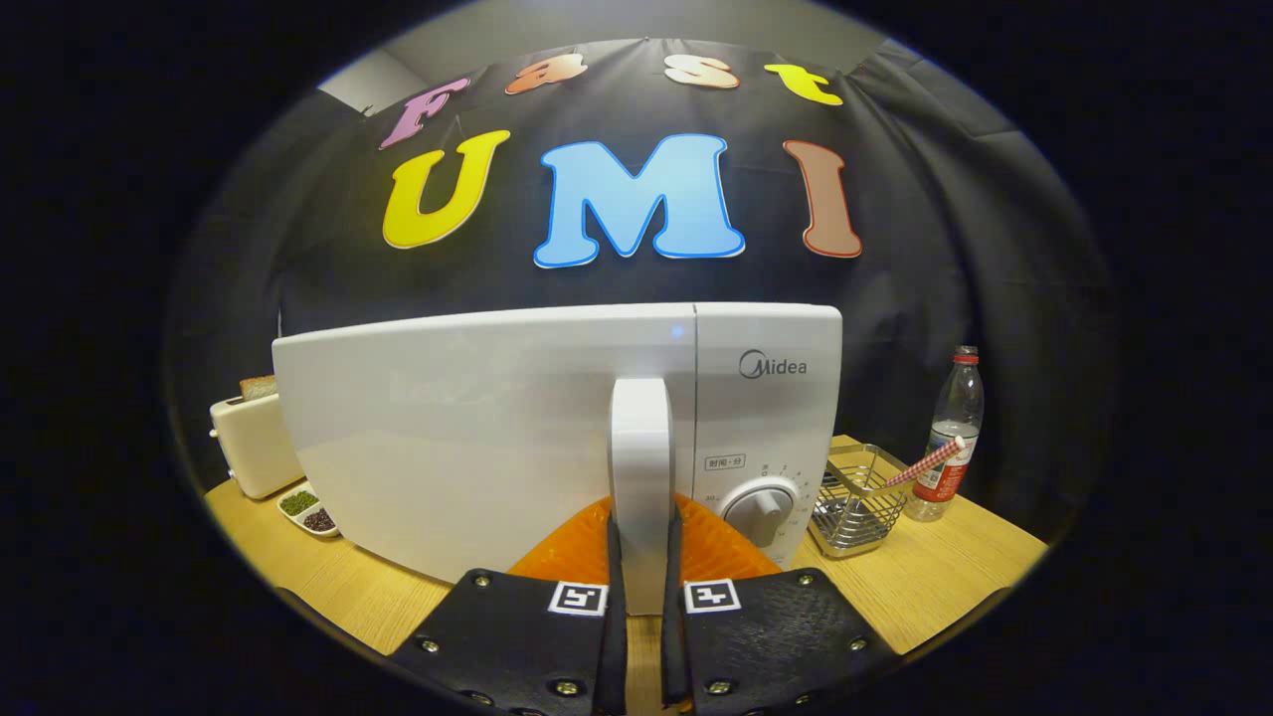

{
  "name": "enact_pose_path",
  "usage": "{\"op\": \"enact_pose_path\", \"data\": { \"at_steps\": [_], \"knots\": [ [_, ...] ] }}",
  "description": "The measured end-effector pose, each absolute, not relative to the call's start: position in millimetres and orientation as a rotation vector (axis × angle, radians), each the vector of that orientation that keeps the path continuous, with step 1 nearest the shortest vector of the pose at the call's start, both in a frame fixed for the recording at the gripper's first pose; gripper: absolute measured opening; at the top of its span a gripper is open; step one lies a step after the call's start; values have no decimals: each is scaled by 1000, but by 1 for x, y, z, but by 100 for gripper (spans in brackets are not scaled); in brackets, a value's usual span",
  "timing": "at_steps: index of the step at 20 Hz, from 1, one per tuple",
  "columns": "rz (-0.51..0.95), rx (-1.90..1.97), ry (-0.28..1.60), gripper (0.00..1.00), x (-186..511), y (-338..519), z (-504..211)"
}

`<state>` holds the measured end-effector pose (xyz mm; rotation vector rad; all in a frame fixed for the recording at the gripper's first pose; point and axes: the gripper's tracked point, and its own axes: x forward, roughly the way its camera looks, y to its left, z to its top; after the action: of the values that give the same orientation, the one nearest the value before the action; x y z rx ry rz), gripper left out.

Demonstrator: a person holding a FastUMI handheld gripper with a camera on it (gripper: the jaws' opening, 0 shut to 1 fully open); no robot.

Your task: Open the microwave, put the food inside, and close the microwave door.

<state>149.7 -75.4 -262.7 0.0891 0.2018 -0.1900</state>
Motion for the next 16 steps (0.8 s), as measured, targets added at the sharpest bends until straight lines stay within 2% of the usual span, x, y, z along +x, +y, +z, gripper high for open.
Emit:
{"op": "enact_pose_path", "data": {
  "at_steps": [2,3,8,11,16],
  "knots": [
    [-189,71,211,14,152,-72,-264],
    [-194,54,207,10,148,-73,-263],
    [-213,71,214,10,146,-73,-263],
    [-245,-34,184,9,125,-65,-262],
    [-160,42,248,9,69,-32,-258]
  ]
}}
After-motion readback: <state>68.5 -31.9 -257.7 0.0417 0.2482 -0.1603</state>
